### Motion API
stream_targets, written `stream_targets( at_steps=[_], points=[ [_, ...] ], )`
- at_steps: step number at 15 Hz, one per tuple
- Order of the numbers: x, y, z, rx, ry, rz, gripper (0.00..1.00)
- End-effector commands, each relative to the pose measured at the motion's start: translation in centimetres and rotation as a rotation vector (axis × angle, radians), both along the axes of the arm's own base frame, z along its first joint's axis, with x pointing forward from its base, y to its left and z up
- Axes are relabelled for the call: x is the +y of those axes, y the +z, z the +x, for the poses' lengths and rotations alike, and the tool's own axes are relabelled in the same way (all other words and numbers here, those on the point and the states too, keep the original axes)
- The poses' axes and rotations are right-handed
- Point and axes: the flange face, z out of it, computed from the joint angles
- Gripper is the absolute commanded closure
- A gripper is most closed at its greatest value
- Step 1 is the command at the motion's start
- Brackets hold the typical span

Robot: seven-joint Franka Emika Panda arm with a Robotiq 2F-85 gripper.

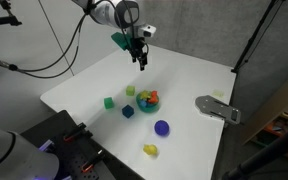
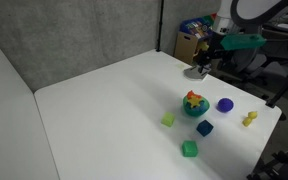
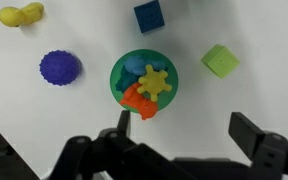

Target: Remove the yellow toy from the green bowl and put it on the lime green block

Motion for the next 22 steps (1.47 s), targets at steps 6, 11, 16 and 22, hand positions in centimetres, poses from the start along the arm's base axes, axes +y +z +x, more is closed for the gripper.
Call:
stream_targets(
  at_steps=[6, 11, 16, 22],
  points=[
    [-0.3, -8.5, 3.9, -0.010, 0.047, -0.031, 0.00],
    [-0.8, -13.5, 5.3, 0.022, 0.059, -0.029, 0.00],
    [-1.9, -17.6, 6.2, 0.071, 0.044, -0.028, 0.00],
    [-1.7, -21.0, 6.0, 0.124, 0.046, -0.021, 0.00]
  ],
)
